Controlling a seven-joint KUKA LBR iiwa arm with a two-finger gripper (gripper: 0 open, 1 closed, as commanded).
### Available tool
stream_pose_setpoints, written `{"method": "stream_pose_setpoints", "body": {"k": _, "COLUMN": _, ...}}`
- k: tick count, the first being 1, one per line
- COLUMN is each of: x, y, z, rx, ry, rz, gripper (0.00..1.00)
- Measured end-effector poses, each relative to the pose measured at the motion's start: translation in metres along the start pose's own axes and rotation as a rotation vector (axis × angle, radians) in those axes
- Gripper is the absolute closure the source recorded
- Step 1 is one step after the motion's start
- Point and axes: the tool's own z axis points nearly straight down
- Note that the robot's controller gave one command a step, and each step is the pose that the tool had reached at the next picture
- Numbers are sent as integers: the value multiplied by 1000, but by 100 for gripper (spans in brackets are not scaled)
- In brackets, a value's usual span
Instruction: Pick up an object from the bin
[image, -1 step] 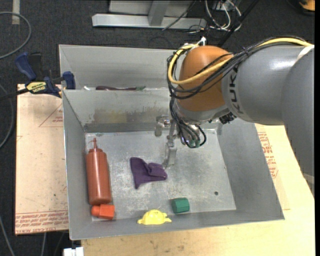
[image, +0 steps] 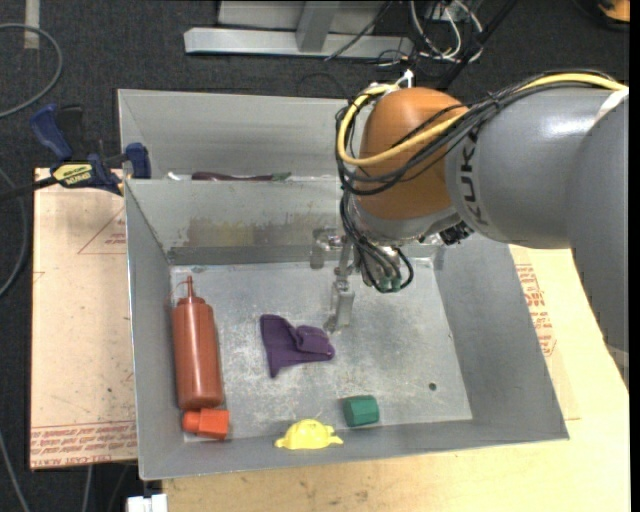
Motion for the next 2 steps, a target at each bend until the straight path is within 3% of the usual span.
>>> {"method": "stream_pose_setpoints", "body": {"k": 1, "x": 17, "y": 4, "z": 31, "rx": 0, "ry": -4, "rz": -78, "gripper": 0}}
{"method": "stream_pose_setpoints", "body": {"k": 2, "x": 21, "y": 1, "z": 56, "rx": -1, "ry": 4, "rz": -88, "gripper": 0}}
